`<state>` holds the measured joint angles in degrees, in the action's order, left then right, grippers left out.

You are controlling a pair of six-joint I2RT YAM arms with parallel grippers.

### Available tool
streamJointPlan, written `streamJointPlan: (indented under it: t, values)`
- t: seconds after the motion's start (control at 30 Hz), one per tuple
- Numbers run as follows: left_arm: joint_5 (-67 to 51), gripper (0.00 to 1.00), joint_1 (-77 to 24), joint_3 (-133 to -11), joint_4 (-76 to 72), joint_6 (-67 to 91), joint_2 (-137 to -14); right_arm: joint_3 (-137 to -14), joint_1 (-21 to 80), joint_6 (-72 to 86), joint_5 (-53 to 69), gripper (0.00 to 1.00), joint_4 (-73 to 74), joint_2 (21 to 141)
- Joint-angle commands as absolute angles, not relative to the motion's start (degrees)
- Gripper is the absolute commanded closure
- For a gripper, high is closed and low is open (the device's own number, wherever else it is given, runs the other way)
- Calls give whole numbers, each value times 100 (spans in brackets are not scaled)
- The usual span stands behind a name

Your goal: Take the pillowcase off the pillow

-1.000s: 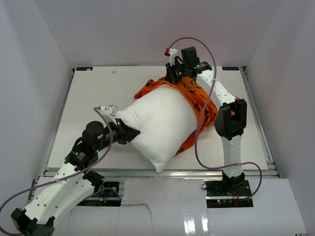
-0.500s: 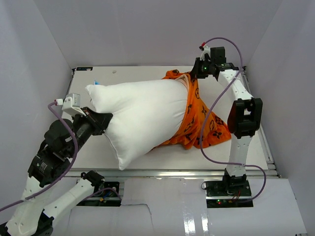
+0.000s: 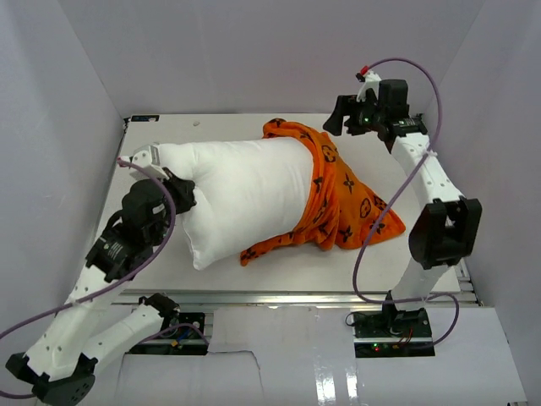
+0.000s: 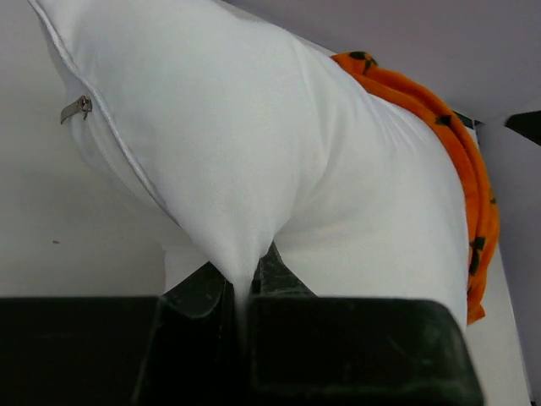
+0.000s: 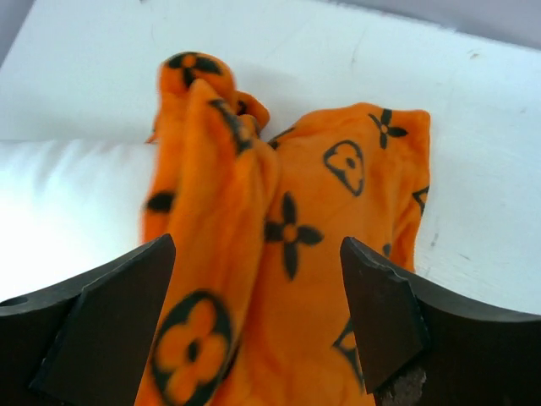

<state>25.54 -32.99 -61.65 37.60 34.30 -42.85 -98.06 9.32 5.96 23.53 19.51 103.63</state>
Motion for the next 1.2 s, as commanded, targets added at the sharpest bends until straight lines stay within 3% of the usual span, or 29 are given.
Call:
streamJointPlan:
  t: [0.0, 0.07, 0.1, 0.2, 0.47, 0.73, 1.0, 1.1, 1.13, 1.17]
  values:
    - [2839, 100, -3270, -6433, 3050, 3488, -4982, -8813, 765, 632, 2004, 16, 1652, 9224]
    - [2778, 100, -3261, -6512, 2902, 3682, -5359, -7959, 817, 851, 2197, 19, 1252, 8625]
    - [2708, 100, -3252, -6504, 2866, 3744, -5457, -6962, 922, 931, 2075, 20, 961, 7900]
    - [2671, 100, -3252, -6277, 2620, 3928, -5686, -5875, 1730, 888, 1085, 19, 781, 6816]
    - [2364, 100, -3076, -5687, 2259, 4271, -5819, -4238, 2671, 844, -930, 19, 1230, 5556]
    - [2294, 100, -3041, -5836, 2355, 4184, -5660, -3455, 2707, 1002, -1327, 19, 1003, 5344]
    - [2267, 100, -3032, -6186, 2505, 4096, -5713, -3638, 2576, 975, -1328, 20, 353, 6511]
    - [2259, 100, -3032, -6626, 2662, 3982, -5827, -3770, 2479, 1054, -1492, 41, 72, 7039]
    - [2259, 100, -3024, -6775, 2802, 3921, -5871, -3797, 2418, 1055, -1512, 62, -112, 7136]
    - [2267, 100, -3006, -6924, 2882, 3781, -5915, -3832, 2321, 1037, -1486, 75, -166, 7328]
